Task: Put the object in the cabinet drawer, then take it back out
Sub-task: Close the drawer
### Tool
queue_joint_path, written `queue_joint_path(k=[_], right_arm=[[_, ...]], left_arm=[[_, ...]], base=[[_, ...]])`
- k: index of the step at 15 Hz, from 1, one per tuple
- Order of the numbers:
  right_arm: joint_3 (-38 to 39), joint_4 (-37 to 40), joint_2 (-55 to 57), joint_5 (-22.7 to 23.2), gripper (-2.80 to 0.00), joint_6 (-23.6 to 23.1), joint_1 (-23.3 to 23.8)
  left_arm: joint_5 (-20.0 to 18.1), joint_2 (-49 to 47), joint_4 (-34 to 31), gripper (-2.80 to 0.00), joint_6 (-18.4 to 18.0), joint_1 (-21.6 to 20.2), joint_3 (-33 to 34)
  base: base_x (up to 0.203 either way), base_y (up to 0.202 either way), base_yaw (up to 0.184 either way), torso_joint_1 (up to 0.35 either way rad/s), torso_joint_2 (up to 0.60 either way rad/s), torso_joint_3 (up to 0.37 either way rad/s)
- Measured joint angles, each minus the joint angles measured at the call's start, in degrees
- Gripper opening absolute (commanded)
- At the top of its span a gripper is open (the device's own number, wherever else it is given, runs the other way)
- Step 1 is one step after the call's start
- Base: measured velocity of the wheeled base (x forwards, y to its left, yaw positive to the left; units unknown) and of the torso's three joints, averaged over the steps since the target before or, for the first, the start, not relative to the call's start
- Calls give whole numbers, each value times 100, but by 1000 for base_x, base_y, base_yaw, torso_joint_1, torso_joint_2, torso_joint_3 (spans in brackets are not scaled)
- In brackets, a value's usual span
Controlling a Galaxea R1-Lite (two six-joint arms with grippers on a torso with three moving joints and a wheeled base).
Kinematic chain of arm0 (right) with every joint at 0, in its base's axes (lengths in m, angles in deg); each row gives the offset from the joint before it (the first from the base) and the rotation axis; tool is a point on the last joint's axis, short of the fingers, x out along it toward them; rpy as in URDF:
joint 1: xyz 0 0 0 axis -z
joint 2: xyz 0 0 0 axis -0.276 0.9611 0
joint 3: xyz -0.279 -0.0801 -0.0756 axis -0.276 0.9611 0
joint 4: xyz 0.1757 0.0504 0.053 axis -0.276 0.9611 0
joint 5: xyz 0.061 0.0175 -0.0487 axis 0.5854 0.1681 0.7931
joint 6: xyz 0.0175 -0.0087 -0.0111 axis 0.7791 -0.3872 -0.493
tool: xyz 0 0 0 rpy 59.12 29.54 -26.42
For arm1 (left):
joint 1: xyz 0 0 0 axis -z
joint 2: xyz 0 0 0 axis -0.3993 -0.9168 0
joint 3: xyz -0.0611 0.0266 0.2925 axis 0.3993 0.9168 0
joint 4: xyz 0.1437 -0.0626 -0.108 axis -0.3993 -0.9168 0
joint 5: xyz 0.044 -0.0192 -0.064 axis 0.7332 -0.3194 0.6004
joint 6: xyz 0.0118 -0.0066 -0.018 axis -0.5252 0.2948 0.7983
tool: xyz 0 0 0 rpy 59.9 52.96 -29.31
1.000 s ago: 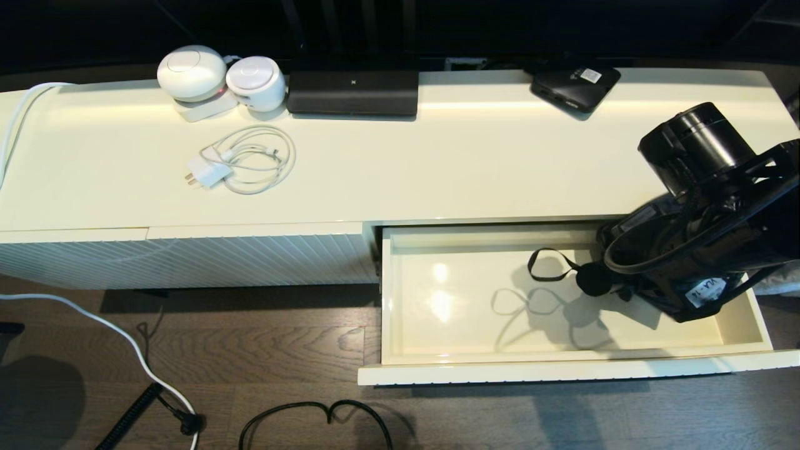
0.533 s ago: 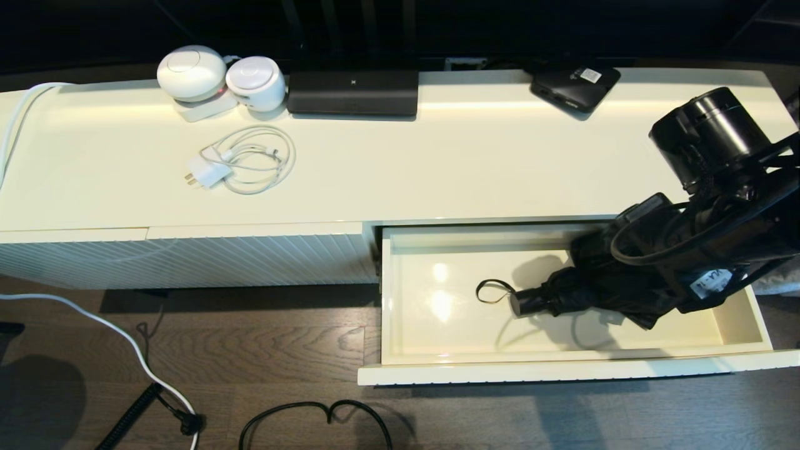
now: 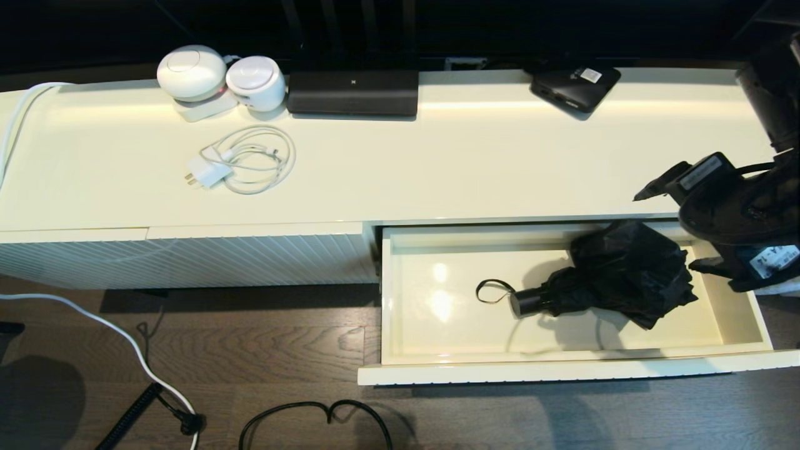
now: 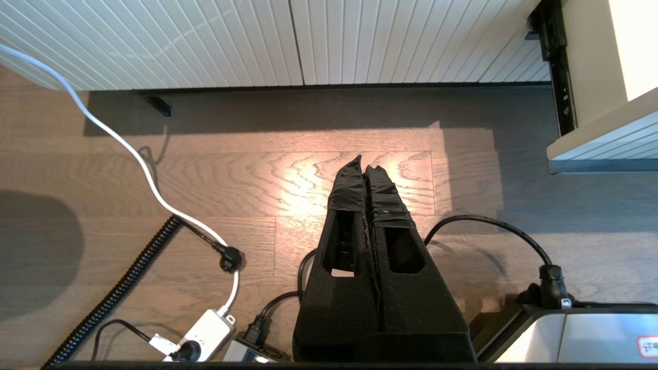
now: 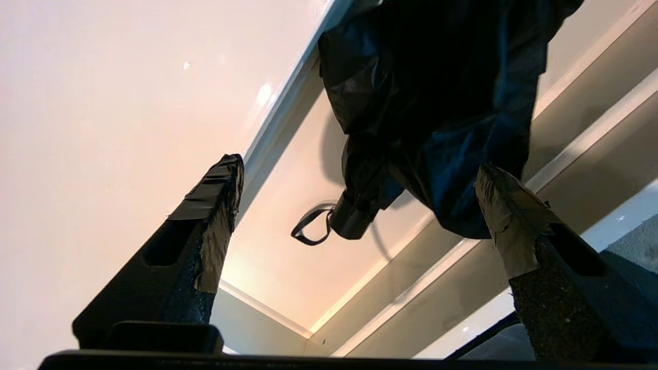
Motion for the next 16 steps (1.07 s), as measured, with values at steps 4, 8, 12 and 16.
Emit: queue_joint_path(k=[4, 8, 12, 16], right_arm=[[-5, 126, -332, 25, -280, -468, -4], [72, 133, -578, 143, -280, -927, -4], [582, -46, -1131, 658, -280, -2434, 77], [1479, -184, -1899, 1342, -280, -4027, 232]], left_arm=[[0, 0, -1, -280, -2, 0, 0], [0, 0, -1, -280, 0, 0, 0], [2, 0, -1, -280, 0, 0, 7], [2, 0, -1, -280, -2, 0, 0]], base=[[0, 0, 0, 0, 0, 0], [0, 0, 0, 0, 0, 0], [0, 0, 0, 0, 0, 0], [0, 0, 0, 0, 0, 0]])
